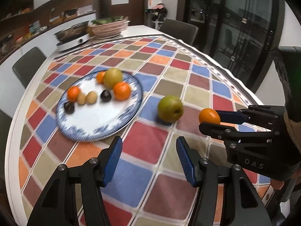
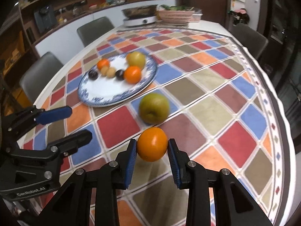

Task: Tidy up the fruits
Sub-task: 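Grasp the orange with the right tool while the left tool grasps the green pear, then carry the green pear and orange with both tools over the plate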

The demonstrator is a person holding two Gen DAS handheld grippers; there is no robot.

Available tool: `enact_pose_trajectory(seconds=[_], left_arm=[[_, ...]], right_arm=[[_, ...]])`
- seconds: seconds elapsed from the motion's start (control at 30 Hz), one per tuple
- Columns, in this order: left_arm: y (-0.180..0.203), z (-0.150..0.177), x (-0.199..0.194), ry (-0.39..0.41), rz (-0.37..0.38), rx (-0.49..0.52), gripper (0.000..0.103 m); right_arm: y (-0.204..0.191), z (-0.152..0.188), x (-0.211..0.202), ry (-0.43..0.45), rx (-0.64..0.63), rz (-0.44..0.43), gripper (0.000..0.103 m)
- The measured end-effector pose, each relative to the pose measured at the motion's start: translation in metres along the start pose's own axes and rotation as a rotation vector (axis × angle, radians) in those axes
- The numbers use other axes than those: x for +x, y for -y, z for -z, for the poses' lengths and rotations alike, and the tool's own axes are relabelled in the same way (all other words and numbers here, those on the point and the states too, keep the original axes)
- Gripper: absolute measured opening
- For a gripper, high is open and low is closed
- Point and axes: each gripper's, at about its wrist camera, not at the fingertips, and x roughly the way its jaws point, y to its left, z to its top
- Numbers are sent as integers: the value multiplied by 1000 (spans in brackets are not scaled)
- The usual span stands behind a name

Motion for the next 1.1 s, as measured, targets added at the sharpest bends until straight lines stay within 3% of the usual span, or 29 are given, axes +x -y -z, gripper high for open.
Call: enact_pose_trajectory(seconds=[0.27, 0.73, 0.87, 1.1], left_arm=[[24, -30, 30, -7, 47, 37, 65], [40, -44, 86, -78, -15, 15, 67], [39, -44, 91, -84, -31, 13, 50], [34, -43, 90, -82, -9, -6, 50]], right_arm=[[39, -3, -15, 50, 85, 56, 34], [66, 1, -8, 58, 160, 74, 34], [67, 2, -7, 56, 163, 78, 34], [68, 3, -5, 49, 162, 82, 34]])
